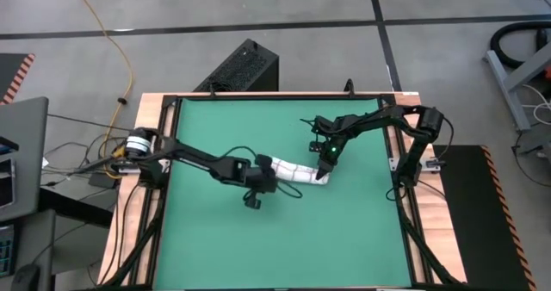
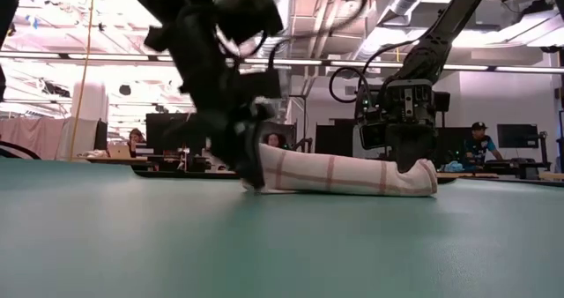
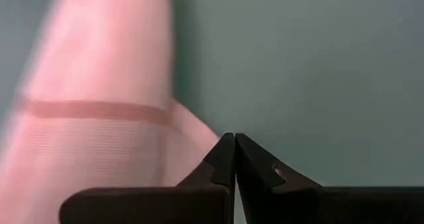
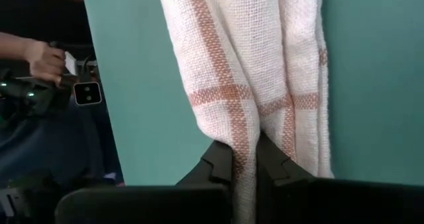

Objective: Roll towel into tight, uniform cylinder
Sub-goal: Roll the white patterned towel

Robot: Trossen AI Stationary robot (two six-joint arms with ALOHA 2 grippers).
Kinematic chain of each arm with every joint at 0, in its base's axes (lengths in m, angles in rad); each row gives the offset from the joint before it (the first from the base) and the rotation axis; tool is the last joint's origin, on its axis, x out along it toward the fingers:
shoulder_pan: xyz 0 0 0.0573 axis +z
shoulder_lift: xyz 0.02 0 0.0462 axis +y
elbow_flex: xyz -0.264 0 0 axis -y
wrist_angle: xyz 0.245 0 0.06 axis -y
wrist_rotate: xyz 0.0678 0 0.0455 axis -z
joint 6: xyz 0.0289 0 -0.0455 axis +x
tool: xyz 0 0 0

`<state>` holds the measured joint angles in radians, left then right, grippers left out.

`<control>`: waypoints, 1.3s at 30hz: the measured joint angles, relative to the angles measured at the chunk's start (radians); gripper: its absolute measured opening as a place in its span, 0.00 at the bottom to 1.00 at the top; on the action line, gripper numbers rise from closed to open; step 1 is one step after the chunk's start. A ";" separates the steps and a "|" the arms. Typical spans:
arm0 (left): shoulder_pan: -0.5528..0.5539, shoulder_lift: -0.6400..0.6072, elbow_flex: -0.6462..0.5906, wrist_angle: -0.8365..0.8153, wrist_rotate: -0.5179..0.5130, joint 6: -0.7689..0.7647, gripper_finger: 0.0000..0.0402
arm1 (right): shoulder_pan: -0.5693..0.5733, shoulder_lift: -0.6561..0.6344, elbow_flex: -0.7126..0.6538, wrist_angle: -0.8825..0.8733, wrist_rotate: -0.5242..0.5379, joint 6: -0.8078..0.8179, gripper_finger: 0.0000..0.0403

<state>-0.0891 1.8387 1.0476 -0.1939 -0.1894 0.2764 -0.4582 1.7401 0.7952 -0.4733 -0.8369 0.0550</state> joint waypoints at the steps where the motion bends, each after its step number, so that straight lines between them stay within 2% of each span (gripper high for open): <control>1: -0.003 0.012 -0.008 0.003 -0.002 0.001 0.00 | 0.000 0.000 0.000 0.000 0.000 0.000 0.08; 3: -0.009 0.025 -0.022 0.005 -0.015 0.016 0.00 | 0.000 0.000 0.000 0.000 -0.001 -0.001 0.08; 8: -0.016 0.041 -0.030 0.006 -0.131 -0.024 0.00 | 0.000 0.000 0.000 -0.004 0.000 -0.027 0.08; 13: 0.001 0.027 -0.035 -0.034 -0.356 -0.027 0.00 | 0.000 0.000 0.001 -0.025 0.000 -0.052 0.08; 15: 0.014 0.028 -0.034 -0.049 -0.410 -0.025 0.00 | 0.000 0.000 0.000 -0.030 0.001 -0.061 0.08; 19: 0.055 0.027 -0.034 -0.083 -0.425 -0.051 0.00 | 0.002 0.000 0.000 -0.050 0.000 -0.076 0.08; 25: 0.086 0.008 -0.033 -0.144 -0.501 -0.089 0.00 | 0.012 -0.002 0.001 -0.050 0.006 -0.075 0.08; 27: 0.087 -0.046 -0.034 -0.185 -0.458 -0.142 0.00 | 0.012 -0.002 0.001 -0.051 0.005 -0.075 0.08; 29: 0.087 -0.128 -0.038 -0.201 -0.312 -0.229 0.00 | 0.013 -0.002 0.001 -0.050 0.006 -0.075 0.08; 30: 0.088 -0.173 -0.050 -0.177 -0.198 -0.263 0.00 | 0.013 -0.002 0.001 -0.050 0.006 -0.075 0.08; 33: 0.087 -0.293 -0.134 0.024 0.084 -0.329 0.00 | 0.013 -0.002 0.001 -0.046 0.009 -0.079 0.08; 34: 0.081 -0.318 -0.166 0.113 0.138 -0.332 0.00 | 0.013 -0.002 0.001 -0.046 0.009 -0.080 0.08; 36: 0.061 -0.341 -0.206 0.205 0.105 -0.318 0.00 | 0.013 -0.002 0.001 -0.045 0.010 -0.080 0.08; 39: 0.048 -0.320 -0.216 0.210 -0.057 -0.273 0.00 | 0.014 -0.002 0.001 -0.045 0.011 -0.083 0.08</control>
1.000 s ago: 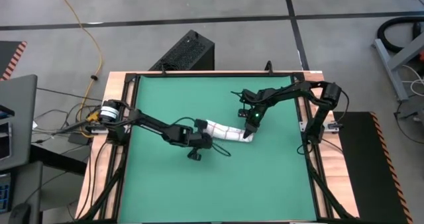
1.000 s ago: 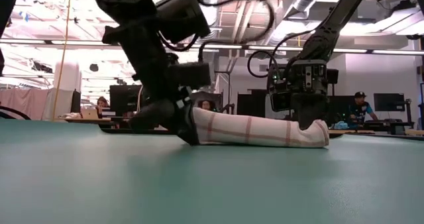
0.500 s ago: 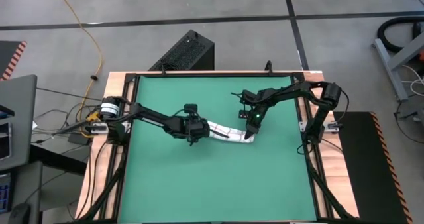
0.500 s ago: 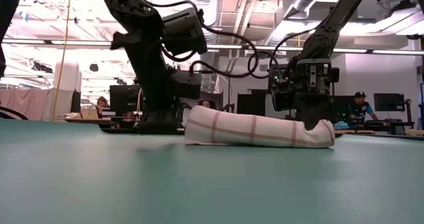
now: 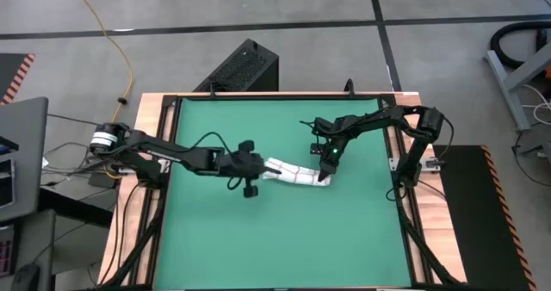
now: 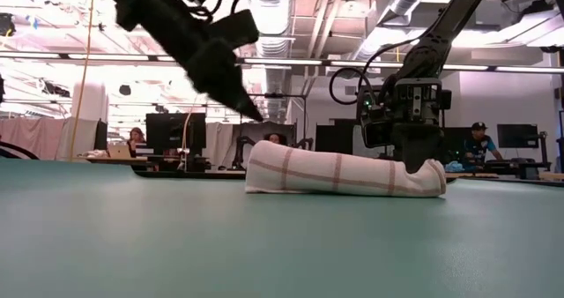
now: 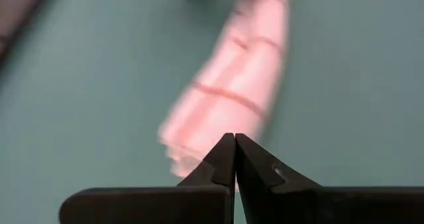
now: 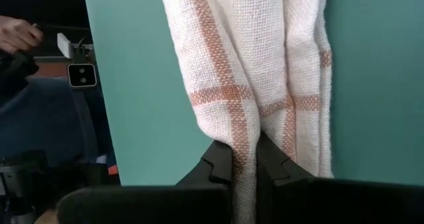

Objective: Roll towel into tight, uniform cylinder
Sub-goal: Roll the white patterned towel

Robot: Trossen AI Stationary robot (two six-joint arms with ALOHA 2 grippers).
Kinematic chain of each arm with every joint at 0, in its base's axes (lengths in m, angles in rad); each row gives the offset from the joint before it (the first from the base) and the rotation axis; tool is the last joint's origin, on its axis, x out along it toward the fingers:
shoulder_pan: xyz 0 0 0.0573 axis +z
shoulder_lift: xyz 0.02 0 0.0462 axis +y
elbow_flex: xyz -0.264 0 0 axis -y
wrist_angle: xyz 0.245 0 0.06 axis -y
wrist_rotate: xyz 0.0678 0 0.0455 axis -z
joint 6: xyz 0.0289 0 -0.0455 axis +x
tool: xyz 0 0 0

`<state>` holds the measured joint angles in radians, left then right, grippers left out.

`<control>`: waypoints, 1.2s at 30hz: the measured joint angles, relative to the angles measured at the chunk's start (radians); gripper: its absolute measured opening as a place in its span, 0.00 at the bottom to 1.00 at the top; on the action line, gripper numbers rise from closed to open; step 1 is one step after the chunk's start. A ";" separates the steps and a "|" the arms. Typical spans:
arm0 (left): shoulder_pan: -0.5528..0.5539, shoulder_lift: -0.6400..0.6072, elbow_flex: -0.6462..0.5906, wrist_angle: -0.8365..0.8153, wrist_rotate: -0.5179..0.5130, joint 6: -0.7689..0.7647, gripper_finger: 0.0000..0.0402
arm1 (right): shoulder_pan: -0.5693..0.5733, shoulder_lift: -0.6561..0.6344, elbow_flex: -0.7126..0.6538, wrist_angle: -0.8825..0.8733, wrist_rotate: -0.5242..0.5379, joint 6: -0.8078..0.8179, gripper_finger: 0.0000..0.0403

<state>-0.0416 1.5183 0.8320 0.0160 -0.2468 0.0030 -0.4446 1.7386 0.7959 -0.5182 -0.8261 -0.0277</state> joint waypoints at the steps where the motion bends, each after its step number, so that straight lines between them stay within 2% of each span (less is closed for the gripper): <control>1: 0.001 0.011 0.004 0.027 -0.032 0.019 0.00 | 0.000 0.000 0.000 0.003 0.000 0.000 0.08; 3: 0.015 0.031 0.023 0.115 -0.057 0.047 0.00 | 0.000 0.000 0.000 0.003 0.001 -0.001 0.08; 6: 0.038 0.089 0.047 0.200 -0.036 0.084 0.00 | 0.001 0.000 0.000 0.004 0.001 -0.005 0.08; 11: 0.059 0.192 0.126 0.257 0.076 0.162 0.00 | 0.010 0.000 0.000 0.010 0.006 -0.003 0.08; 15: 0.059 0.279 0.160 0.223 0.104 0.226 0.00 | 0.022 0.000 0.000 0.011 0.018 0.000 0.08; 19: 0.067 0.295 0.177 0.212 0.116 0.244 0.00 | 0.026 0.000 0.000 0.010 0.020 0.008 0.08; 23: 0.101 0.317 0.155 0.176 0.081 0.233 0.00 | 0.028 0.000 0.000 0.006 0.017 0.003 0.08; 31: 0.159 0.377 0.149 0.171 0.153 0.169 0.00 | 0.034 0.000 0.001 0.002 0.017 0.001 0.08; 36: 0.151 0.379 0.148 0.090 0.177 0.123 0.00 | 0.025 0.001 0.000 0.014 0.012 0.051 0.08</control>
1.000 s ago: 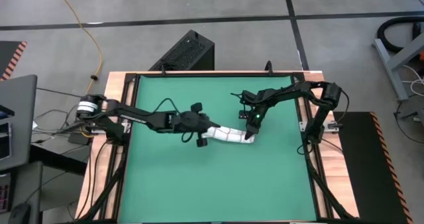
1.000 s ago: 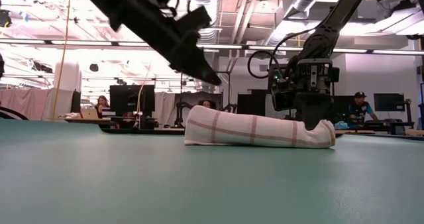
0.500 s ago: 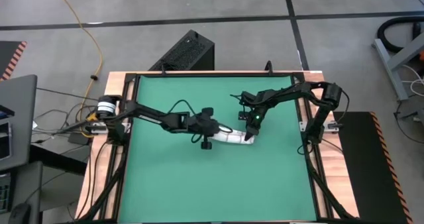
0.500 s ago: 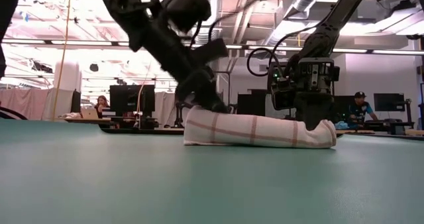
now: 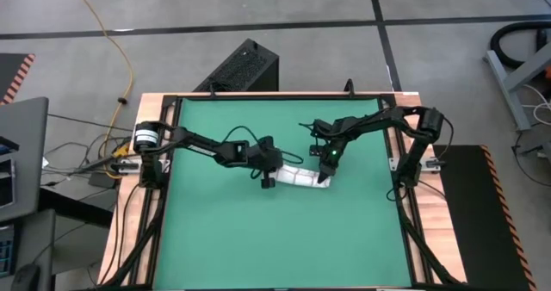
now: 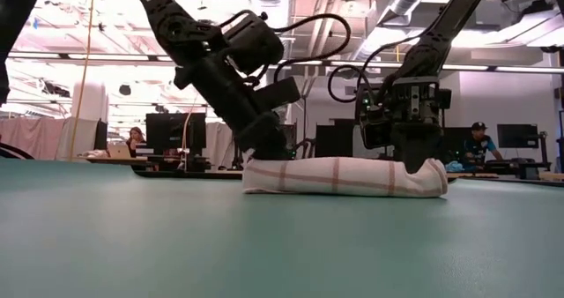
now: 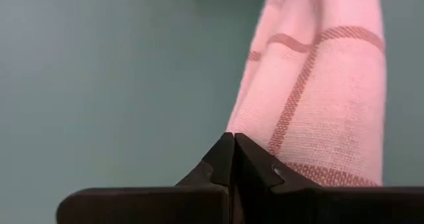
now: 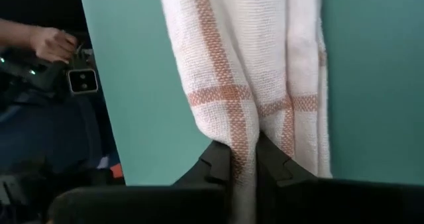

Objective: Roll towel into tight, uniform cylinder
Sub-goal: Roll the white patterned towel

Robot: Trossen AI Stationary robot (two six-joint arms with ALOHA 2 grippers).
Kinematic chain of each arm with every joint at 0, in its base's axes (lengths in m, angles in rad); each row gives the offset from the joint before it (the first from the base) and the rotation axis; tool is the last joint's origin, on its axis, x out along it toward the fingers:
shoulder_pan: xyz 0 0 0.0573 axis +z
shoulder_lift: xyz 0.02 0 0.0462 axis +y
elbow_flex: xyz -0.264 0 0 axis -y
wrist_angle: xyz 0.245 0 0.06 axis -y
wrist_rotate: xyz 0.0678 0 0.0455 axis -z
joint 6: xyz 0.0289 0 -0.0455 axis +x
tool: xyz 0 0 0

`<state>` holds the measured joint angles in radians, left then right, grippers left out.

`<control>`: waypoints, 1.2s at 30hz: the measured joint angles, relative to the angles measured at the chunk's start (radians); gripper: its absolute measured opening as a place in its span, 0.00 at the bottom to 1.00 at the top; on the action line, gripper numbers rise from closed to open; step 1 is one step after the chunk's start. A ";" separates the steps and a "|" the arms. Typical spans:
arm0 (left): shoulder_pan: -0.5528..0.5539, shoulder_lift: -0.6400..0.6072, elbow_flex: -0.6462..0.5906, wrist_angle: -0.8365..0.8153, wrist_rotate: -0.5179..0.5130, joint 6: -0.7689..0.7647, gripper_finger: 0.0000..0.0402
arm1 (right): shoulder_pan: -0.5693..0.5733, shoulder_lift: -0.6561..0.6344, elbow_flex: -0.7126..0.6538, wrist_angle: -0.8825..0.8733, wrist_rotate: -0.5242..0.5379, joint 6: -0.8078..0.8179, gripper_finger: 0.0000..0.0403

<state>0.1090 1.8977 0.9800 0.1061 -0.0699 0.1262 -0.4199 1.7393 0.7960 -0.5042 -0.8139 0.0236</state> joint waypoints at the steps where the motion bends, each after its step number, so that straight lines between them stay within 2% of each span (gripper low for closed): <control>1: -0.004 0.000 0.001 -0.021 0.001 -0.019 0.00 | -0.003 0.000 0.000 0.008 0.000 0.014 0.09; 5: -0.027 -0.004 0.001 -0.119 0.026 -0.069 0.00 | -0.029 0.001 0.000 0.030 0.011 0.061 0.20; 9: -0.063 -0.005 -0.022 -0.123 -0.002 -0.095 0.00 | -0.059 0.001 0.000 0.039 0.023 0.074 0.25; 15: -0.086 -0.002 -0.031 -0.100 -0.061 -0.097 0.00 | -0.093 0.000 0.000 0.048 0.023 0.080 0.26; 22: -0.087 -0.001 -0.031 -0.098 -0.069 -0.102 0.00 | -0.152 -0.018 -0.001 0.069 0.033 0.061 0.26; 30: -0.084 0.000 -0.032 -0.096 -0.073 -0.093 0.00 | -0.253 -0.149 -0.003 0.058 0.095 0.032 0.26; 36: -0.075 -0.001 -0.032 -0.098 -0.062 -0.085 0.00 | -0.266 -0.210 -0.003 0.075 0.107 0.024 0.26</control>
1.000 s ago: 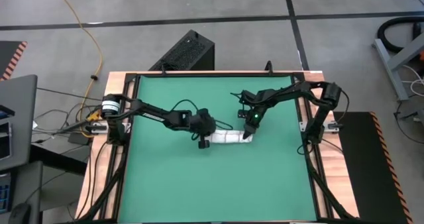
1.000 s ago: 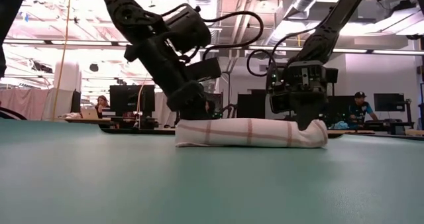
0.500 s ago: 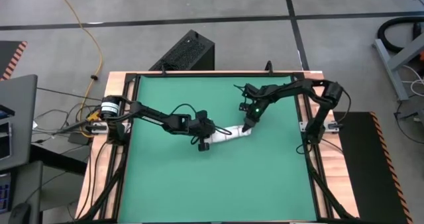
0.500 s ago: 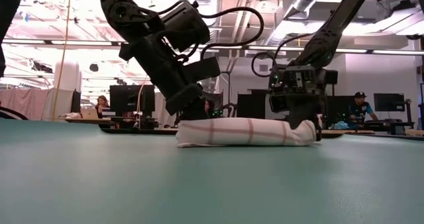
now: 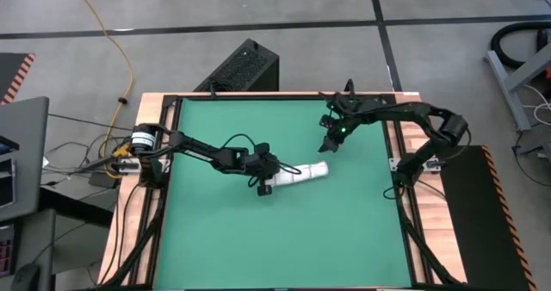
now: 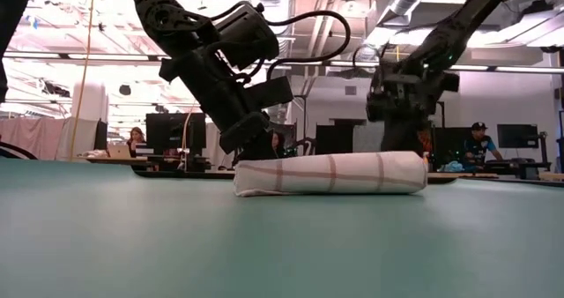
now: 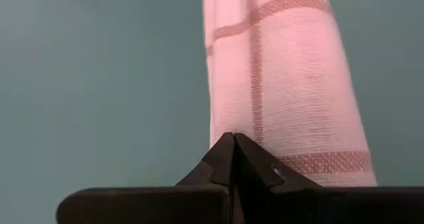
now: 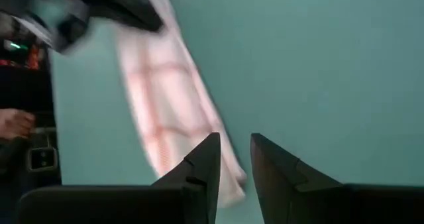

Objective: Roll towel into tight, uniform cylinder
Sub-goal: Roll the white patterned towel

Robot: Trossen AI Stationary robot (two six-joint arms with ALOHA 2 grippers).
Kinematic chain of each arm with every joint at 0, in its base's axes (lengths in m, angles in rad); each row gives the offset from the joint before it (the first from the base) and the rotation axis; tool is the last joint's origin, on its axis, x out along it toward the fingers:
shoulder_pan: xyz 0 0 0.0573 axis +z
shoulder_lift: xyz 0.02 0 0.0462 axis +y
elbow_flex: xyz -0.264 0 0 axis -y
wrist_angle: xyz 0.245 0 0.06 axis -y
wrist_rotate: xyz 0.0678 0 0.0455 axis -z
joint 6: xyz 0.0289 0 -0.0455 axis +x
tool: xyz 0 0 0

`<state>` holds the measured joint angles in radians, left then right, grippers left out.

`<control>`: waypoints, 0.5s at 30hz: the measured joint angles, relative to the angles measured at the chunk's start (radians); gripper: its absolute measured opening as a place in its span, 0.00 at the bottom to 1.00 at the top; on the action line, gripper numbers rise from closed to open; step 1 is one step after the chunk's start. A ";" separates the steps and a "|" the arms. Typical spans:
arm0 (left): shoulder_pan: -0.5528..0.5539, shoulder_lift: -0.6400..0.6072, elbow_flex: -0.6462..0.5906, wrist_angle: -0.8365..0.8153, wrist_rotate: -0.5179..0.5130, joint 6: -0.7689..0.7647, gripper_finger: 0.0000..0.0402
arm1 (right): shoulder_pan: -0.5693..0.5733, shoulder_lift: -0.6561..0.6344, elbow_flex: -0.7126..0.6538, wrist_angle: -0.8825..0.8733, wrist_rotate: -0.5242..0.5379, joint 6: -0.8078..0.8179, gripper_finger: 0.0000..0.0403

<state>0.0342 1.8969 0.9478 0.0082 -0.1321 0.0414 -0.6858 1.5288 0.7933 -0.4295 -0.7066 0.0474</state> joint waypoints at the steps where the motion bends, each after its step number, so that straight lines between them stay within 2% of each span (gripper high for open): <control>1: 0.000 0.000 0.000 0.000 0.001 0.000 0.00 | 0.001 -0.017 0.000 0.017 -0.007 0.001 0.26; 5: 0.000 0.000 0.000 0.000 0.000 0.006 0.00 | 0.018 -0.128 0.000 0.111 -0.017 0.044 0.26; 9: 0.000 0.000 0.000 0.000 -0.001 0.011 0.00 | 0.124 -0.226 0.002 0.128 -0.005 0.057 0.19; 15: 0.000 0.000 0.000 0.000 -0.003 0.011 0.00 | 0.313 -0.201 0.002 0.180 0.151 -0.001 0.08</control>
<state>0.0345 1.8970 0.9478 0.0082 -0.1350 0.0525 -0.3724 1.3281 0.7952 -0.2499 -0.5559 0.0468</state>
